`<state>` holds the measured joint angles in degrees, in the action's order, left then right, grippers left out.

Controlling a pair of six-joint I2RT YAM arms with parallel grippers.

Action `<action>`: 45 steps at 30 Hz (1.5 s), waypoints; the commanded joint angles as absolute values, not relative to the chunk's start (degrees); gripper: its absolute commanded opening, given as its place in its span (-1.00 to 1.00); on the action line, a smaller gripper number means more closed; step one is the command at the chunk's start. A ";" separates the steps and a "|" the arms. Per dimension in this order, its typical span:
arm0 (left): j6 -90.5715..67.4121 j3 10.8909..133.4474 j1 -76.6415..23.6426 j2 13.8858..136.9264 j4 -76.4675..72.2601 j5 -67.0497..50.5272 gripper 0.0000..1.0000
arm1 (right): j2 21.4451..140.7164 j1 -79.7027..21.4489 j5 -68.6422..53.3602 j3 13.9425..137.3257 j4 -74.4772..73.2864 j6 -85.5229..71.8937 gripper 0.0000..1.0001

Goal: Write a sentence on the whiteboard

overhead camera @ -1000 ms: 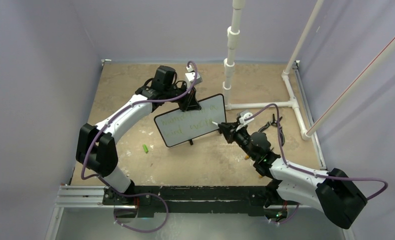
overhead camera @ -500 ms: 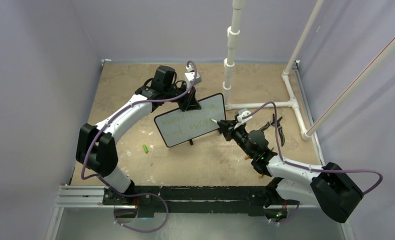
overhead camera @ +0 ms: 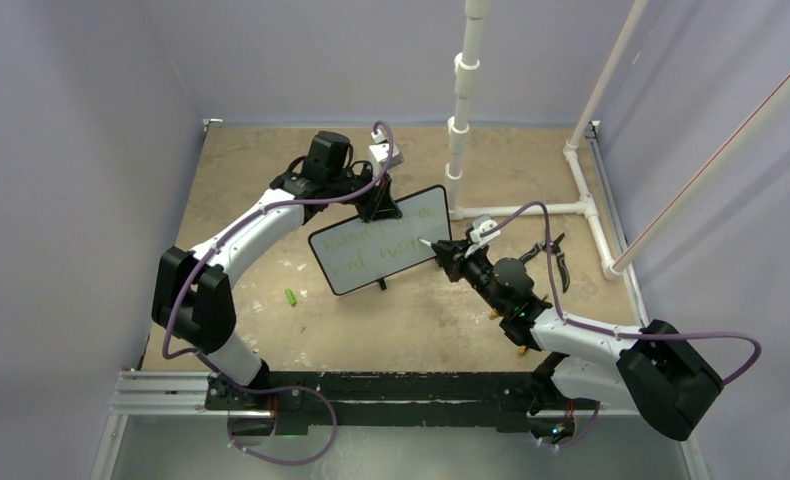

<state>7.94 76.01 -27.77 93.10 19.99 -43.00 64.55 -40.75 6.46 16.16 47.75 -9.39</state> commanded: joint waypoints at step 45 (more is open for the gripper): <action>6.28 72.09 -29.30 94.77 22.09 -41.42 -1.00 | 55.00 -40.71 12.26 14.20 44.33 -12.21 -1.00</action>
